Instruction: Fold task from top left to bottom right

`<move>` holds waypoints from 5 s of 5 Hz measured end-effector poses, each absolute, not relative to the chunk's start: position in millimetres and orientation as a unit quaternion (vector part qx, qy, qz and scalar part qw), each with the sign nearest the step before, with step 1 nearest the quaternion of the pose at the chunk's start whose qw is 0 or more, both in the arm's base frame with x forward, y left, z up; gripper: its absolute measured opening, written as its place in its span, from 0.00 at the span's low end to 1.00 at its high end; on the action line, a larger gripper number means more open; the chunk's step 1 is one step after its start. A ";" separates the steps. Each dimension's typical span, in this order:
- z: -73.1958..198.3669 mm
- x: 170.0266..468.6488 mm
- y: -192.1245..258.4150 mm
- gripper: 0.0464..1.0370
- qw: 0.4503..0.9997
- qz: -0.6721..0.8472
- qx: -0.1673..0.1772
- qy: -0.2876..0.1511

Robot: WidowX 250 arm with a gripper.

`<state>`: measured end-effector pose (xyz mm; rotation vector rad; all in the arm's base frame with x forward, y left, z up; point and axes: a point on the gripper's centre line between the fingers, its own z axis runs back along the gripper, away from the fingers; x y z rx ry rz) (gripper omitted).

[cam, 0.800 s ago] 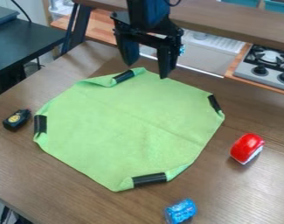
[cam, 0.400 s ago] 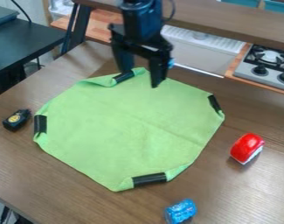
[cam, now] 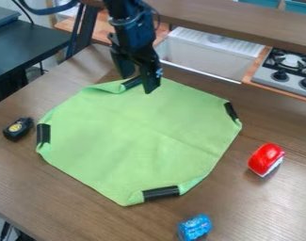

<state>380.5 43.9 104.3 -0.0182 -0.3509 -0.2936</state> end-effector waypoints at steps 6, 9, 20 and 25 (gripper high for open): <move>57.7 472.7 111.2 0.96 0.973 -0.120 0.057 -0.186; 33.2 471.7 120.5 0.96 0.977 -0.109 0.078 -0.163; 60.0 302.8 -2.8 0.01 0.939 -0.284 0.043 -0.191; 51.2 265.9 -51.9 0.51 0.942 -0.308 -0.009 -0.132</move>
